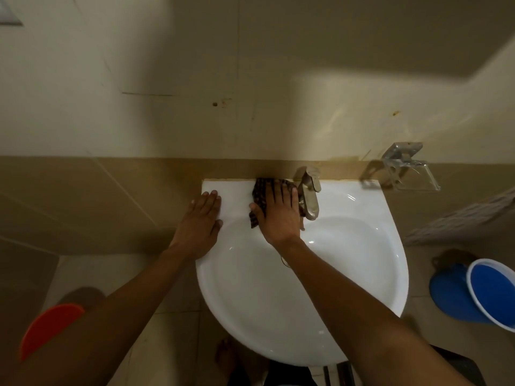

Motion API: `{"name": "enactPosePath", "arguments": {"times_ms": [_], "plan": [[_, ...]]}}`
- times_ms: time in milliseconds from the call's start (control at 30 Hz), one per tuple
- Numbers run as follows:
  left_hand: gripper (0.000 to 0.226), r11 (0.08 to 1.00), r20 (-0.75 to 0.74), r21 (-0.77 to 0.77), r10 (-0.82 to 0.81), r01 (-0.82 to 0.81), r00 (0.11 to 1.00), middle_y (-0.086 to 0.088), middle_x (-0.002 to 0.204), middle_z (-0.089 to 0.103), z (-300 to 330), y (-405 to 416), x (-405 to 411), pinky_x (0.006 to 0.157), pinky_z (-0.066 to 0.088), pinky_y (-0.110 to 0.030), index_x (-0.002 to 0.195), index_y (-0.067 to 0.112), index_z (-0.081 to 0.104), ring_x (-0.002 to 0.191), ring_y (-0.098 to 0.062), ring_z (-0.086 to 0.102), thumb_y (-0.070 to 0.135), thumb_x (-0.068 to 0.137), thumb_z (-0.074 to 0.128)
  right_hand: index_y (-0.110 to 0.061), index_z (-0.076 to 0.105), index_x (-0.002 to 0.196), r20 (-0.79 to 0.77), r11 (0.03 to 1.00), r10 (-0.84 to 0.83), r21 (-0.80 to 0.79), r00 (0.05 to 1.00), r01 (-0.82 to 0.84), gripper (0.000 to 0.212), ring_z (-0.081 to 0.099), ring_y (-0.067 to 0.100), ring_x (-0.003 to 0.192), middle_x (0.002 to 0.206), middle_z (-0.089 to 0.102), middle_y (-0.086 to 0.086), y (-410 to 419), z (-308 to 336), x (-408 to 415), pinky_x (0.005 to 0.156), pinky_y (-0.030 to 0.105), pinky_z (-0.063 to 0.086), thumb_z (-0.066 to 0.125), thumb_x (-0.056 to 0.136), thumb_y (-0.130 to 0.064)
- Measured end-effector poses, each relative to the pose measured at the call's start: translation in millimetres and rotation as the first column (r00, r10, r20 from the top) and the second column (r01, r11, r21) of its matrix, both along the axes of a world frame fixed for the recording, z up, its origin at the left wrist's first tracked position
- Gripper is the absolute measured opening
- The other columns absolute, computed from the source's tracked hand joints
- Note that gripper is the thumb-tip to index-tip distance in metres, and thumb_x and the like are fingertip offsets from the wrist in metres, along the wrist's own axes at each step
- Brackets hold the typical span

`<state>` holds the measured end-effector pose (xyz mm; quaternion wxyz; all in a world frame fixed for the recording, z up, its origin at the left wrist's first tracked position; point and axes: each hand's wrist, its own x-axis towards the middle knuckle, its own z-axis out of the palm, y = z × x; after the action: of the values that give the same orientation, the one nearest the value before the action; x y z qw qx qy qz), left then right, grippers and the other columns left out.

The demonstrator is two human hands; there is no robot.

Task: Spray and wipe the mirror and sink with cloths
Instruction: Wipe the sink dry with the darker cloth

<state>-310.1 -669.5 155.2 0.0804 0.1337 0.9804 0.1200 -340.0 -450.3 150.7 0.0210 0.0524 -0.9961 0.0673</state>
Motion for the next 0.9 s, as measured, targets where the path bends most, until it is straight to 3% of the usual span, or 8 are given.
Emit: {"name": "enactPosePath", "arguments": {"times_ms": [133,233,400,533,767,833,900], "plan": [[0.064,0.995,0.03,0.037,0.092,-0.093,0.995,-0.012,0.164,0.002,-0.7,-10.3,10.9,0.122,-0.001,-0.039,0.155,0.005,0.005,0.152,-0.025,-0.001,0.034,0.104,0.032,-0.011,0.025,0.152,-0.019,0.997,-0.054,-0.047,0.998,0.053,0.065,0.022,0.029,0.146,0.156,0.03,0.013,-38.9,-1.4,6.8,0.12,0.051,0.001,0.014,0.101,-0.05],[0.061,0.99,0.055,0.068,0.122,-0.126,0.991,-0.013,0.163,0.003,-2.0,-19.6,20.1,0.122,-0.001,-0.038,0.155,0.005,0.005,0.152,-0.025,0.0,0.034,0.105,0.026,-0.01,0.026,0.151,-0.019,0.996,0.063,-0.066,0.998,-0.064,0.062,0.025,0.032,0.145,0.155,0.033,0.014,-77.6,-3.1,14.0,0.12,0.054,0.008,0.016,0.101,-0.046],[0.071,0.97,0.041,0.212,0.109,-0.116,0.993,-0.016,0.161,0.016,-11.9,-30.9,38.4,0.123,0.01,-0.044,0.153,0.003,0.017,0.15,-0.028,0.013,0.042,0.095,0.008,-0.018,0.03,0.151,-0.053,0.952,0.238,-0.185,0.97,-0.244,0.058,0.017,0.026,0.148,0.157,0.031,0.007,-100.3,-5.9,32.6,0.12,0.051,-0.002,0.021,0.102,-0.049],[0.062,0.952,0.062,0.273,0.128,-0.14,0.99,-0.017,0.16,0.017,-15.1,-32.0,47.3,0.123,0.008,-0.04,0.153,0.002,0.016,0.15,-0.027,0.014,0.034,0.1,0.017,-0.025,0.023,0.153,-0.037,0.925,0.375,-0.052,0.926,-0.377,0.062,0.012,0.023,0.15,0.16,0.024,0.002,-71.3,-8.0,31.5,0.117,0.059,-0.004,0.022,0.1,-0.056],[0.058,0.93,0.058,0.326,0.159,-0.169,0.986,-0.016,0.157,0.029,-11.8,-31.4,49.2,0.12,0.008,-0.031,0.151,0.004,0.028,0.148,-0.027,0.023,0.028,0.098,0.024,-0.027,0.022,0.152,0.042,0.992,0.097,-0.08,0.994,-0.093,0.065,0.014,0.028,0.148,0.159,0.024,0.006,-104.1,-1.0,0.7,0.113,0.065,-0.002,0.014,0.096,-0.06],[0.056,0.902,0.083,0.398,0.146,-0.167,0.986,-0.012,0.154,0.038,-7.9,-32.4,49.6,0.121,0.017,-0.034,0.149,0.01,0.037,0.144,-0.025,0.031,0.029,0.098,0.027,-0.027,0.02,0.153,0.044,0.992,0.095,-0.093,0.994,-0.091,0.067,0.013,0.03,0.149,0.16,0.021,0.008,-108.1,-2.7,3.9,0.113,0.065,-0.003,0.016,0.095,-0.061],[0.046,0.849,0.09,0.498,0.153,-0.177,0.984,-0.006,0.139,0.055,-3.2,-31.9,55.0,0.11,0.039,-0.037,0.137,0.015,0.053,0.129,-0.022,0.05,0.029,0.098,0.033,-0.027,0.019,0.153,0.032,0.985,0.135,-0.116,0.99,-0.13,0.068,0.012,0.031,0.149,0.16,0.02,0.01,-108.0,-4.3,13.0,0.113,0.065,-0.003,0.021,0.095,-0.061]]}}
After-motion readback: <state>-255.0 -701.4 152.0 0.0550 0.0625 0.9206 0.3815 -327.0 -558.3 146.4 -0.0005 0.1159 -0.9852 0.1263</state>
